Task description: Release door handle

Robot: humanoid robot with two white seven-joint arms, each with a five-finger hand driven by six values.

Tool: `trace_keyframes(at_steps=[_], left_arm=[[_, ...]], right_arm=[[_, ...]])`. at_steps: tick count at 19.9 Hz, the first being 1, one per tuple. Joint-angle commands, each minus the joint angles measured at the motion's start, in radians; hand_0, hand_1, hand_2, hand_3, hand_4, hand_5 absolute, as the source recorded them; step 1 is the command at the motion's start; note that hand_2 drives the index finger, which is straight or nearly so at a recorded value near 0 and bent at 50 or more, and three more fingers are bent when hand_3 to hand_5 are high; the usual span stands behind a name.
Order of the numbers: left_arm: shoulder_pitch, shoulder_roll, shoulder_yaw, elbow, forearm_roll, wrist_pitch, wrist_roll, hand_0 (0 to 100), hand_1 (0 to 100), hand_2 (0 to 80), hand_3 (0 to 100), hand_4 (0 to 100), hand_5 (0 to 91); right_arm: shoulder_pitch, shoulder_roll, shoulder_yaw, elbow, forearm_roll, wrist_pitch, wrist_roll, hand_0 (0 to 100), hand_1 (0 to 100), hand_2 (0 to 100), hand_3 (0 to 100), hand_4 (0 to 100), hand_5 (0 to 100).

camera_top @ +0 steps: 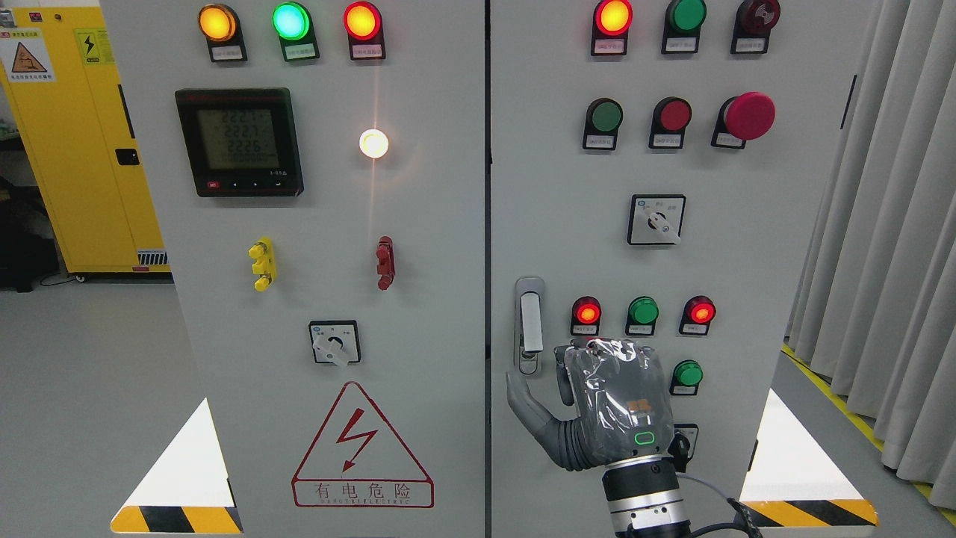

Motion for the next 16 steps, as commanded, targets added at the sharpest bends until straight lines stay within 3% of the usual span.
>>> trace_keyframes(at_steps=[1,16], left_arm=[[0.0,0.0,0.0,0.0,0.0,-0.001,0.0,12,56,0.0,0,0,0.0],[0.0,0.0,0.0,0.0,0.0,-0.002,0.0,12,56,0.0,0,0,0.0]], right_arm=[[-0.023,0.005,0.01,0.032,0.018,0.002,0.0,34,19,99,100,100,100],[-0.058,0.005,0.007,0.079,0.015,0.04,0.0,37,22,98,100,100,100]])
